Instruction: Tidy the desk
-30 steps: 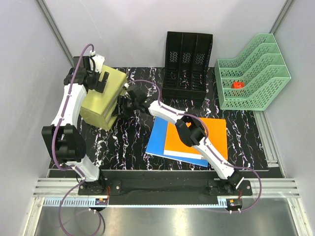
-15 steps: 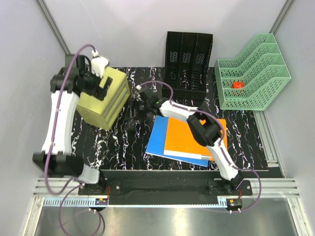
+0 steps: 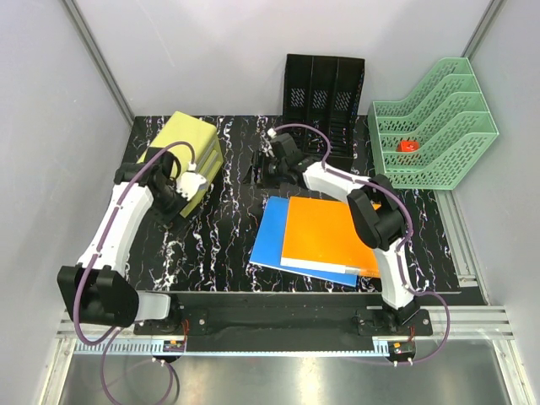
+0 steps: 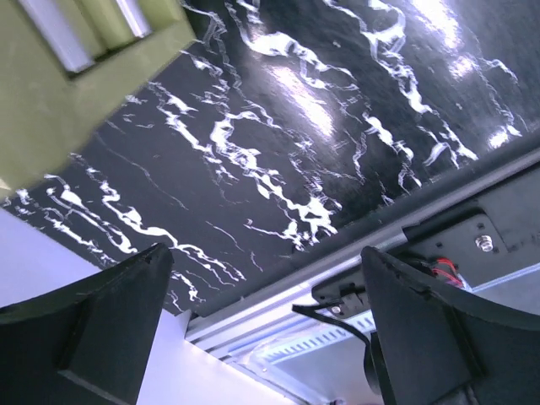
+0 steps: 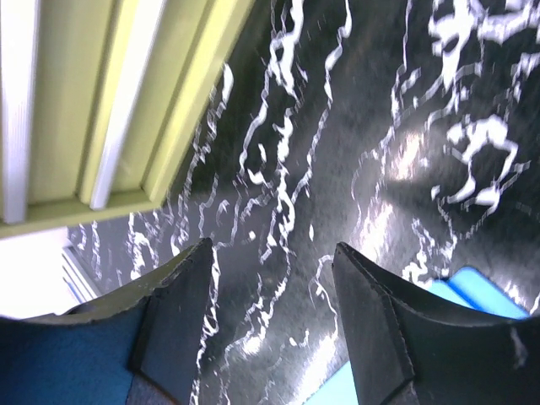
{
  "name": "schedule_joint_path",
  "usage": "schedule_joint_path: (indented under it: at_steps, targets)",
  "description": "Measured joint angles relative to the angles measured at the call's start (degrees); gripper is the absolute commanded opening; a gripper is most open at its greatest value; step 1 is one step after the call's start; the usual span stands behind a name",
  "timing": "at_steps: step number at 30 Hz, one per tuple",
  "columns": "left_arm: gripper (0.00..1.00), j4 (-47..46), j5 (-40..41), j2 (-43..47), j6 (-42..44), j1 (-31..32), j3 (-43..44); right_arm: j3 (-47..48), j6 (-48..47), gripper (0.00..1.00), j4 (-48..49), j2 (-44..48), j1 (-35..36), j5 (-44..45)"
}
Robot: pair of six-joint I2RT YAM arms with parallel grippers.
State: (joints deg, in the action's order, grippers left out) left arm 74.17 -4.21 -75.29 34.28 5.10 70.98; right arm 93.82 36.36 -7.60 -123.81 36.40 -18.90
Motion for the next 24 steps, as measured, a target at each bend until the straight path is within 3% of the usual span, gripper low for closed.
schedule_joint_path:
  at_steps: [6, 14, 24]
  targets:
    - [0.99, -5.4, 3.0, -5.6, -4.9, -1.8, 2.2, -5.9, -0.5, 0.66, 1.4, 3.0, 0.5, 0.2]
    - [0.99, -8.1, 8.9, -16.7, -13.6, -9.0, 11.7, -14.1, -2.3, 0.65, 3.9, 13.8, 0.5, 2.0]
    - [0.99, -10.8, 11.4, -29.2, -19.4, -9.2, 24.9, -22.1, -3.0, 0.65, 9.1, 24.5, 0.5, 3.0]
